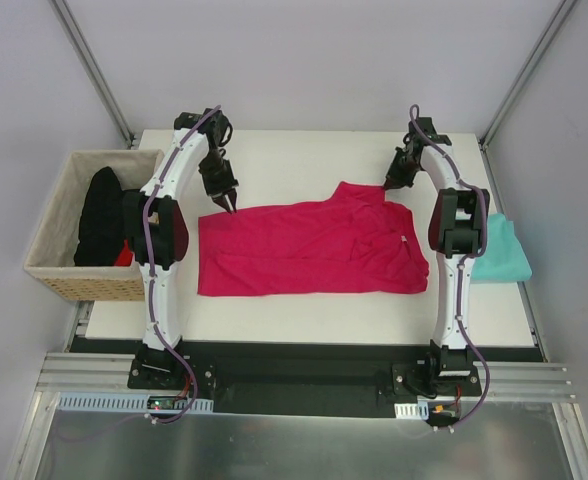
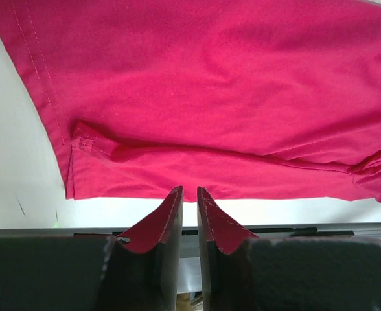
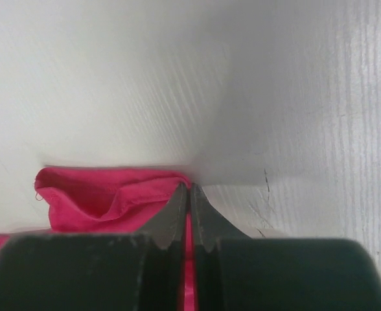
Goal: Fold and stack the t-shirts
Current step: Grap the side of the flattened tshirt furthest away from the robot with both arms
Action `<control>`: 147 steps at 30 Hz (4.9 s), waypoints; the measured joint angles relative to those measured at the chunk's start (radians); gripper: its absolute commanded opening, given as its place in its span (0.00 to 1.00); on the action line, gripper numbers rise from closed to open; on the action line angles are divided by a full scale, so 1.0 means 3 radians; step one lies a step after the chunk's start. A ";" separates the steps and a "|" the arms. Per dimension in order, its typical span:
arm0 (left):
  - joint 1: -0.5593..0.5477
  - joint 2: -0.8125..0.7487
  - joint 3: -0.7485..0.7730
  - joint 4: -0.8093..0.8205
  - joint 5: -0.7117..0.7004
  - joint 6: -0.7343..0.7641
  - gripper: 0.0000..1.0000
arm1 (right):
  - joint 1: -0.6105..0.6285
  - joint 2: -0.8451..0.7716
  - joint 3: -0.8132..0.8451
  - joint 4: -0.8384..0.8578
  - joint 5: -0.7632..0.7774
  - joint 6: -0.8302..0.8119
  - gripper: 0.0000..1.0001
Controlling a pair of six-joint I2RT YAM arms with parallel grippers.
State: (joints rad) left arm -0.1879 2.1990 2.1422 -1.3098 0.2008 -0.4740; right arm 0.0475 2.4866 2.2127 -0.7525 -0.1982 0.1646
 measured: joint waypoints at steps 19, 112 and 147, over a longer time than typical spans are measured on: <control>0.0000 -0.0006 -0.0125 0.0036 0.0025 -0.0039 0.14 | -0.0001 -0.0264 0.0015 0.0219 -0.0337 -0.0075 0.01; 0.0407 0.0674 -0.0079 0.0348 -0.0033 -0.0116 0.14 | 0.0173 -0.0727 -0.0109 0.0490 -0.0788 -0.0243 0.01; 0.0223 0.0496 -0.0278 0.0456 0.0086 -0.0142 0.13 | 0.0081 -0.0730 -0.0257 0.0563 -0.0870 -0.0229 0.01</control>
State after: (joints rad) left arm -0.1211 2.3478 2.0586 -1.1728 0.2268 -0.5167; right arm 0.0719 2.2677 2.1357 -0.5835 -0.4591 0.0959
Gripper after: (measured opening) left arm 0.137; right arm 0.021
